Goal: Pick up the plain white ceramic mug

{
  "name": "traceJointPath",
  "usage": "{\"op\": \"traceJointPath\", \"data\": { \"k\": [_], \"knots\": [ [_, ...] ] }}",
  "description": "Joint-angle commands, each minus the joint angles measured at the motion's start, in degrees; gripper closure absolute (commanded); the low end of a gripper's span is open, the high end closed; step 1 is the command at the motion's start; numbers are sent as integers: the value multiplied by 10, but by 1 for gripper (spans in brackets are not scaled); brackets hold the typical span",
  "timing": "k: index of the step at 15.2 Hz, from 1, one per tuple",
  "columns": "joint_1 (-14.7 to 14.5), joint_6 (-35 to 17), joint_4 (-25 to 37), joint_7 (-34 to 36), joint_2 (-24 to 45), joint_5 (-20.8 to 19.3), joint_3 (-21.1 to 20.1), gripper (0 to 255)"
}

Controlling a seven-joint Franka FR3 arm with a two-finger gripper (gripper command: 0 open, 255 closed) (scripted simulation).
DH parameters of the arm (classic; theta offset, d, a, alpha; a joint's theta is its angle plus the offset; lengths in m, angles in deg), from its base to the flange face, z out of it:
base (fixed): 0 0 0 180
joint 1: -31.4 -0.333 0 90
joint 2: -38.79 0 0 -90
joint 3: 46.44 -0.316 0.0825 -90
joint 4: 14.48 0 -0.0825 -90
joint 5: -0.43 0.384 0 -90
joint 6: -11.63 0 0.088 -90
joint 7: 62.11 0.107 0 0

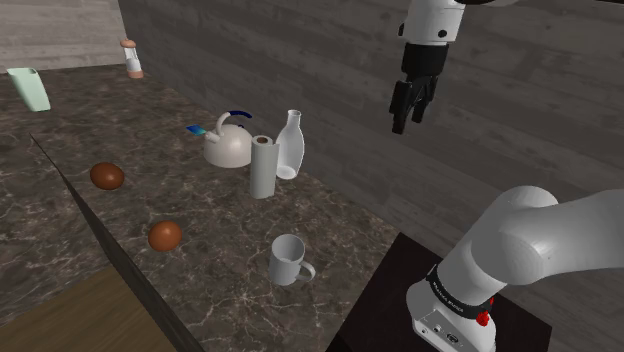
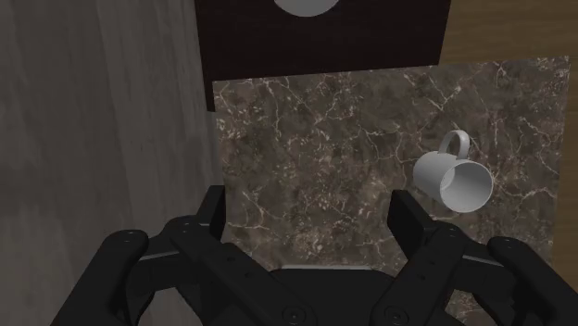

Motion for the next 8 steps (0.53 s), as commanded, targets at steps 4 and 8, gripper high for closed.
{"op": "traceJointPath", "data": {
  "k": [4,8],
  "knots": [
    [-15,-55,-46,10,0,19,-19,0],
    [-36,-133,-99,23,12,44,-47,0]
  ]
}}
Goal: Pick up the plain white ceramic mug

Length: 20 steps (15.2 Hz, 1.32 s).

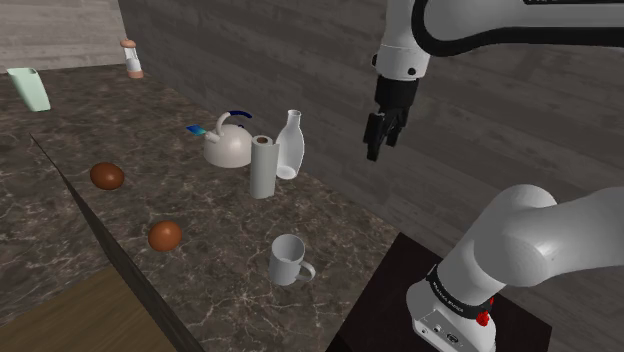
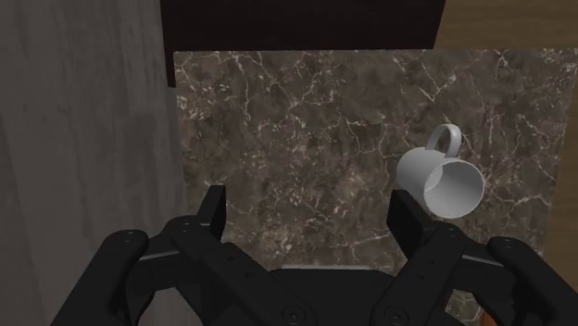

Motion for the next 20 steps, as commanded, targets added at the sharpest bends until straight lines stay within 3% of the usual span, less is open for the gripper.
{"op": "traceJointPath", "data": {
  "k": [1,13,20],
  "knots": [
    [-12,-45,-27,8,11,14,-16,0],
    [-72,-310,-106,50,155,74,-116,0],
    [-84,-468,-97,95,299,60,-180,0]
  ]
}}
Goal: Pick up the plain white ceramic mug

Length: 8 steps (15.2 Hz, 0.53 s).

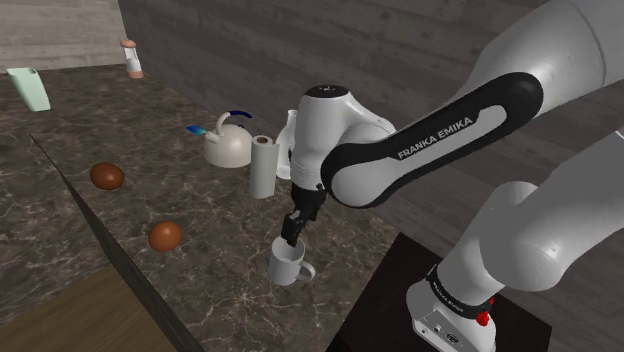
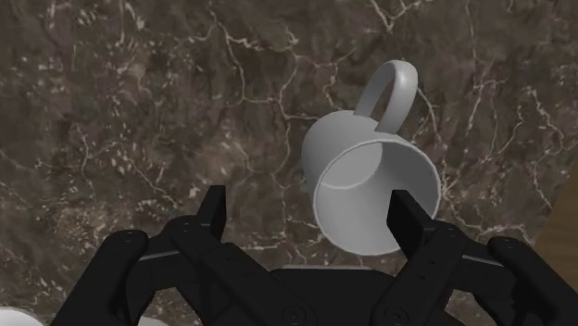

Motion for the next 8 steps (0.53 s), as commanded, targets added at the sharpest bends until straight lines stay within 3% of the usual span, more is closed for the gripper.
{"op": "traceJointPath", "data": {
  "k": [1,8],
  "knots": [
    [3,-37,2,10,36,-11,-10,0],
    [13,-103,-8,31,94,-40,-19,0]
  ]
}}
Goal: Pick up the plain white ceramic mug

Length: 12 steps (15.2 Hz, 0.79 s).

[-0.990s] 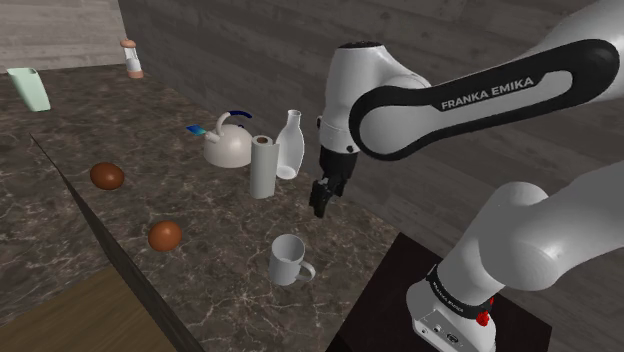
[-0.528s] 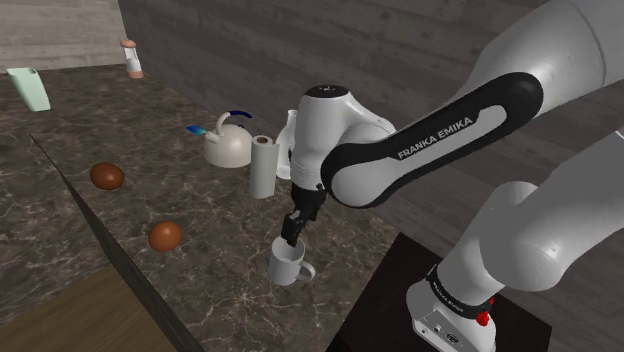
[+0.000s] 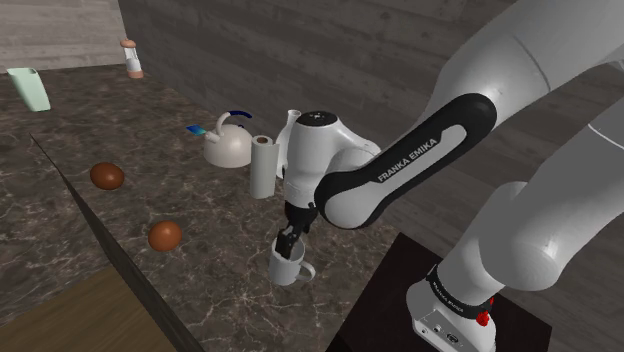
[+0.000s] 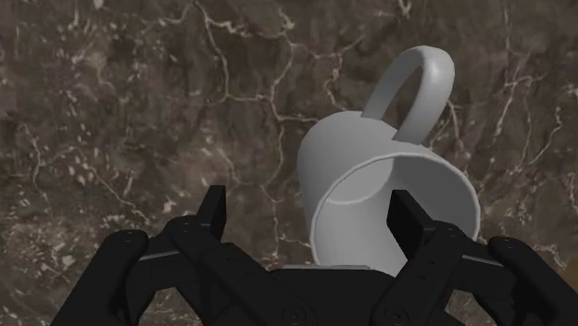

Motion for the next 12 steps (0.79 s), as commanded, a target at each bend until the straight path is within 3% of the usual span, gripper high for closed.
{"op": "traceJointPath", "data": {
  "k": [1,2,12],
  "knots": [
    [1,-10,-2,4,8,-4,-1,0],
    [1,-10,-2,4,8,-4,-1,255],
    [-1,0,-1,0,-1,1,0,255]
  ]
}}
